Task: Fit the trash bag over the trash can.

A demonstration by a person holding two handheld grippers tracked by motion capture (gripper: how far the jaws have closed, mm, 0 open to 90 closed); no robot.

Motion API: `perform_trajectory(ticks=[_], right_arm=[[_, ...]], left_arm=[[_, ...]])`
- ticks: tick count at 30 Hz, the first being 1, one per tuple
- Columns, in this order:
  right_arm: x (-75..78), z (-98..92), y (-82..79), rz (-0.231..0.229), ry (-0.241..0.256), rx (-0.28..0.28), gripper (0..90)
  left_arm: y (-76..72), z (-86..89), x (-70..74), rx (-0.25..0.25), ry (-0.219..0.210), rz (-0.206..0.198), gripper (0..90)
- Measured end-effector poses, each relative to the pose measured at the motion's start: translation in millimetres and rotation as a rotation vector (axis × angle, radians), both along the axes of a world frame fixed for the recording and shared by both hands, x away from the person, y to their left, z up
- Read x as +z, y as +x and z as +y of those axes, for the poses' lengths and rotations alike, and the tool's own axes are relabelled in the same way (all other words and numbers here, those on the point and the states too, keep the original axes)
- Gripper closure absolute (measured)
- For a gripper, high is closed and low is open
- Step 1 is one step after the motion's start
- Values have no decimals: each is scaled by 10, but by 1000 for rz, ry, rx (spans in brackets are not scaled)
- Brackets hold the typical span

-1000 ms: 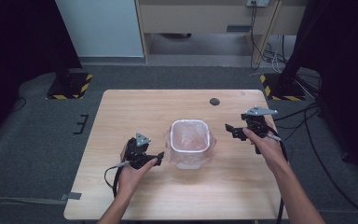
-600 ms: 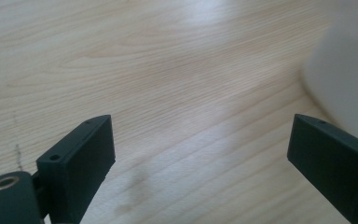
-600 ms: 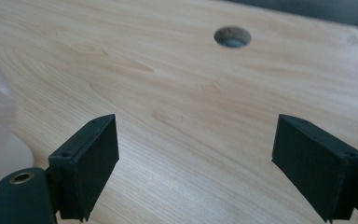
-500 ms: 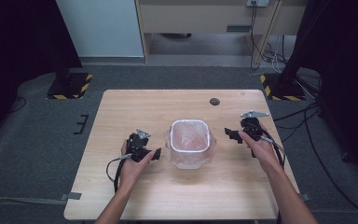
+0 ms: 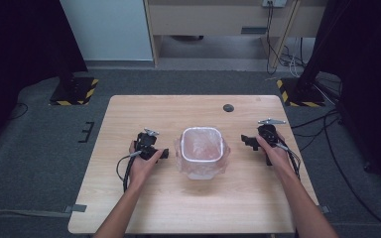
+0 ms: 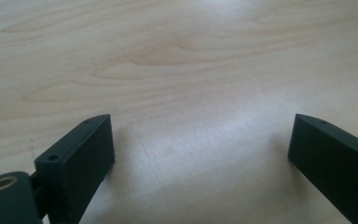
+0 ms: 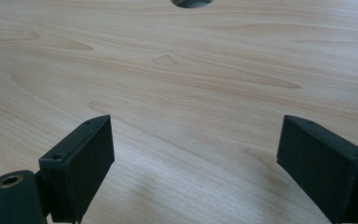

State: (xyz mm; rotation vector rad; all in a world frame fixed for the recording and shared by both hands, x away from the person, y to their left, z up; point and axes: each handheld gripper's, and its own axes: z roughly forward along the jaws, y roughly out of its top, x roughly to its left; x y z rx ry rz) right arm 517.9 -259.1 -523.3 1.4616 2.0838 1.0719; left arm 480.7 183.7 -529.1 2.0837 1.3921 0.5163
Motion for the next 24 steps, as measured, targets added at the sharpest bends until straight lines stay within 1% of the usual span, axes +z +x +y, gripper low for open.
perform_trajectory(ticks=[3, 5, 6, 9, 10, 12, 14, 15, 16, 17, 18, 20, 21, 22, 24], right_arm=[[-55, -58, 50, 5, 8, -33, 110], [-86, -98, 80, -10, 1, -50, 110], [-96, -110, 91, -12, -1, -55, 109], [-121, -131, 131, -4, -9, -56, 98], [-125, -131, 139, 0, -12, -57, 96], [-130, -123, 146, 5, -16, -66, 91], [-140, -120, 147, 5, -22, -58, 81], [-143, -111, 140, 15, -20, -58, 78], [-154, -110, 142, 11, -28, -54, 73], [-155, -110, 142, 19, -44, -54, 71], [-155, -110, 141, 18, -46, -57, 70], [-158, -101, 136, 26, -49, -56, 65], [-160, -101, 133, 24, -67, -48, 64], [-157, -93, 126, 29, -72, -51, 62], [-163, -81, 112, 25, -116, -43, 54]], left_arm=[[85, -3, -2, 9, 7, -7, 65], [114, -10, 5, 30, 29, -34, 66], [130, -9, 1, 31, 29, -48, 69], [160, -1, -21, 50, 28, -68, 68], [165, 1, -27, 51, 26, -68, 67], [175, 15, -50, 48, 6, -69, 55], [181, 22, -59, 45, -4, -72, 48], [183, 24, -63, 44, -10, -72, 46], [188, 28, -71, 39, -22, -70, 46], [189, 27, -78, 38, -25, -74, 39], [188, 26, -87, 32, -27, -80, 29], [190, 19, -88, 35, -28, -79, 23], [191, 17, -88, 36, -28, -79, 21], [191, 17, -88, 36, -28, -79, 19], [192, 15, -89, 35, -28, -79, 17]])
